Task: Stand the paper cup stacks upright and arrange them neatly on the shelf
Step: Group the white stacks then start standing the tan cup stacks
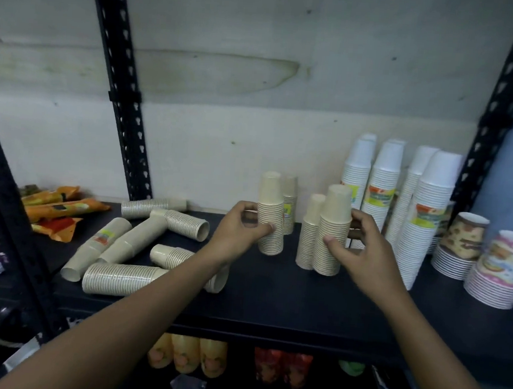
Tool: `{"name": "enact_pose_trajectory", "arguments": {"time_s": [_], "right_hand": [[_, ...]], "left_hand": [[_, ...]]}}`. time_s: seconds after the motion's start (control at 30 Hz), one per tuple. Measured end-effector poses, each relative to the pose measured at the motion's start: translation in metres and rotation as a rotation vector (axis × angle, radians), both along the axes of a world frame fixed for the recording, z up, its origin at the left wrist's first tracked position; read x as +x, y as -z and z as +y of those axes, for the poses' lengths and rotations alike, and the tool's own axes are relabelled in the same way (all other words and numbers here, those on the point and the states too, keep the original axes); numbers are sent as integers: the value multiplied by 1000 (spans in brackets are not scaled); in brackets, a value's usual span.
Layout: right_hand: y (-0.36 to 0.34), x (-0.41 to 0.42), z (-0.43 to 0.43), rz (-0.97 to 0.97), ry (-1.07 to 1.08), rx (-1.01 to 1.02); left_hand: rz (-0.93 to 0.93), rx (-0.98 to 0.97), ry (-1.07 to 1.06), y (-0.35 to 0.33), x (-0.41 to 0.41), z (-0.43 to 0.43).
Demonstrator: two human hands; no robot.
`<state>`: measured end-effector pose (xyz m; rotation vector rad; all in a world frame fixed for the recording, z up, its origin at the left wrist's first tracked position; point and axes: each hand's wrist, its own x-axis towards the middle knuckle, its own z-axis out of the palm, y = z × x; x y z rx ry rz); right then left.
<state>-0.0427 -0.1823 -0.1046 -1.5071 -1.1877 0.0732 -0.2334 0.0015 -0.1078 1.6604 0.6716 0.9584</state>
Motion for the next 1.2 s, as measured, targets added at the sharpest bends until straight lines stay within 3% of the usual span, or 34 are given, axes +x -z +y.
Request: {"name": "enact_pose_trajectory", "arguments": {"time_s": [0.53, 1.2], "right_hand": [[38, 25, -5, 42, 82, -107], [55, 23, -8, 139, -4, -177]], "left_hand": [[177, -67, -17, 23, 59, 37], [375, 31, 82, 5, 32, 39]]}}
